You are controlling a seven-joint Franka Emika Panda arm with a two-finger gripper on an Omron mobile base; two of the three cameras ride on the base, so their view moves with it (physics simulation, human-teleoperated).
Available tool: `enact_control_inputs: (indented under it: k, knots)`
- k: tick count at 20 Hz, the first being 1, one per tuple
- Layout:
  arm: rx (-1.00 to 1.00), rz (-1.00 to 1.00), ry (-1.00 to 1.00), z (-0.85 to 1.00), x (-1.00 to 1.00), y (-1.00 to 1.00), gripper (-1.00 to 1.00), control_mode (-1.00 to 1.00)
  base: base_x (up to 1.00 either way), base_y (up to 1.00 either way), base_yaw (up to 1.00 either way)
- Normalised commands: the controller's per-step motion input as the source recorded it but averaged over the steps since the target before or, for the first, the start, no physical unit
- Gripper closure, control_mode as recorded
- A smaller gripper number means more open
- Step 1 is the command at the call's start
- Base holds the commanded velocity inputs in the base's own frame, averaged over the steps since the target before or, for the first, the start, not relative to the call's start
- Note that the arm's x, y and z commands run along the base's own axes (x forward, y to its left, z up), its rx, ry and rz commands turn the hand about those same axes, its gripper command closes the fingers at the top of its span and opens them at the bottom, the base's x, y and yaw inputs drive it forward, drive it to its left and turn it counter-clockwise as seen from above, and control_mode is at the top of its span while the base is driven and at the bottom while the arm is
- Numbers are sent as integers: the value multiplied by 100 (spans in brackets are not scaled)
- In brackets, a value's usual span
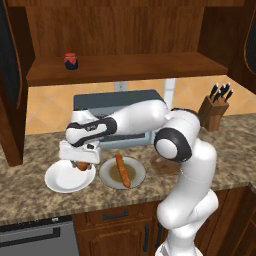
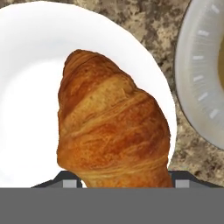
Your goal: From the different types of pastries on the counter, select a croissant and place it on the cutting board. Then retrieve a jar of jam from the cabinet and place it alongside the croissant on the cutting board.
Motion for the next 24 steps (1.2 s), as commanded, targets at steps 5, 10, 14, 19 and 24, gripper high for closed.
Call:
enact_control_inputs:
  k: [5, 10, 14, 19, 24]
  knots:
    - [0, -4, -8, 48, 0, -3, 100, -100, 0, 0, 0]
    - [0, -9, -5, 14, 0, -28, 100, -100, 0, 0, 0]
    - [0, -10, -2, 3, 0, -51, 100, -100, 0, 0, 0]
    - [0, -10, -1, 0, 0, -56, 100, -100, 0, 0, 0]
    - [0, -5, -2, 0, 0, -48, 100, -100, 0, 0, 0]
